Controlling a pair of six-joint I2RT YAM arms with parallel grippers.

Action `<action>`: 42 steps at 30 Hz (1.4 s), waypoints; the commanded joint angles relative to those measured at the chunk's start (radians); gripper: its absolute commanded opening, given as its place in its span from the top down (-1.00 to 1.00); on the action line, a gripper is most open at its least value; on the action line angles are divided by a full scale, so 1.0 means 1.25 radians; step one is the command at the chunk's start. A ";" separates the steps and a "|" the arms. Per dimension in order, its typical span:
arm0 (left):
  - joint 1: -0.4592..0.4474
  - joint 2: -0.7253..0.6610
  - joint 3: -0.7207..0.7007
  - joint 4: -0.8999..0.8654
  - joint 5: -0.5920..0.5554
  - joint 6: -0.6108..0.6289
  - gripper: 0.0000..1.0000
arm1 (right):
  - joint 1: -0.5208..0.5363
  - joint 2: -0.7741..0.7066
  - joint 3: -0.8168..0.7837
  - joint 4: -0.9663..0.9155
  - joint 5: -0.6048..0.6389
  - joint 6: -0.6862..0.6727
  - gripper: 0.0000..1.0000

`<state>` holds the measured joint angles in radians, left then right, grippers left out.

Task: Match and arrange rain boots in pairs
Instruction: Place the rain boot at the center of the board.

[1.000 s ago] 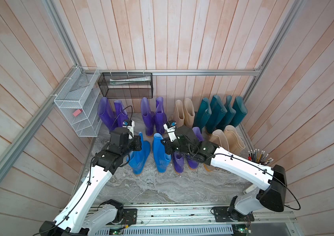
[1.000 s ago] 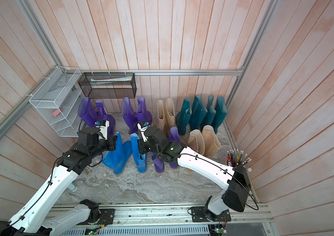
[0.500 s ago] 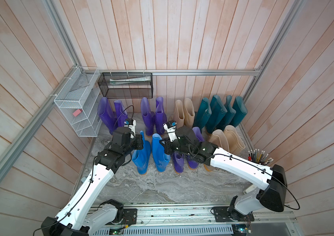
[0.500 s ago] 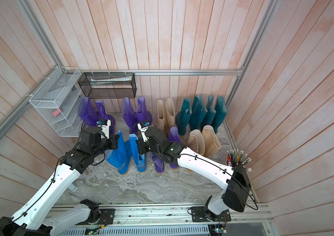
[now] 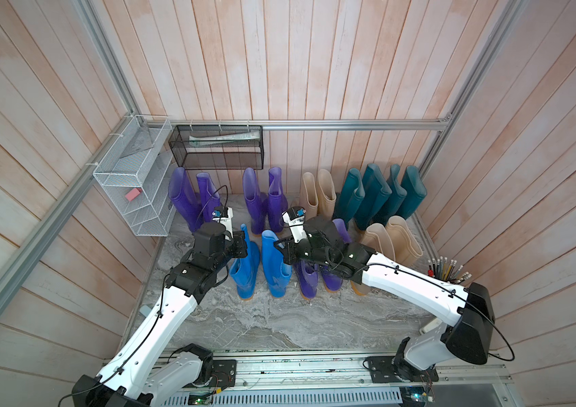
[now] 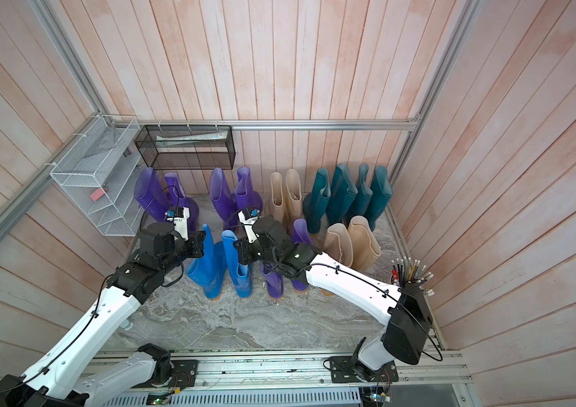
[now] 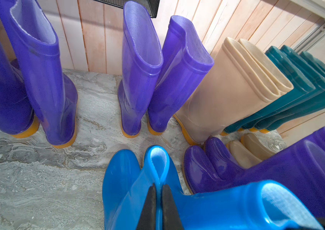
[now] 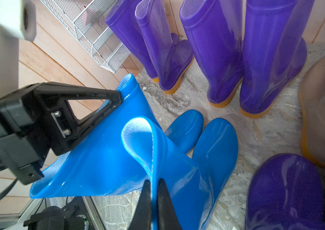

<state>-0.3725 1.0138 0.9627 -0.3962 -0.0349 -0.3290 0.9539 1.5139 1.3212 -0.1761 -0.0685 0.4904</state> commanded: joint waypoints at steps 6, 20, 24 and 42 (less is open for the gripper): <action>-0.001 0.007 0.012 0.104 0.028 -0.060 1.00 | -0.008 0.026 0.049 0.124 -0.077 0.038 1.00; -0.001 -0.004 0.017 0.133 0.045 -0.066 1.00 | -0.011 0.055 0.031 0.328 -0.059 0.177 1.00; 0.002 -0.020 0.003 0.121 0.038 -0.059 1.00 | -0.013 0.057 0.001 0.320 -0.065 0.182 0.97; 0.072 -0.066 0.022 0.035 0.070 -0.030 -0.35 | -0.026 -0.021 0.009 0.131 -0.012 0.061 0.17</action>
<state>-0.2878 0.9340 0.9318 -0.3168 0.0463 -0.3927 0.9237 1.5257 1.2594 0.0898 -0.1261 0.6544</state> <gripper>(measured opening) 0.649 0.403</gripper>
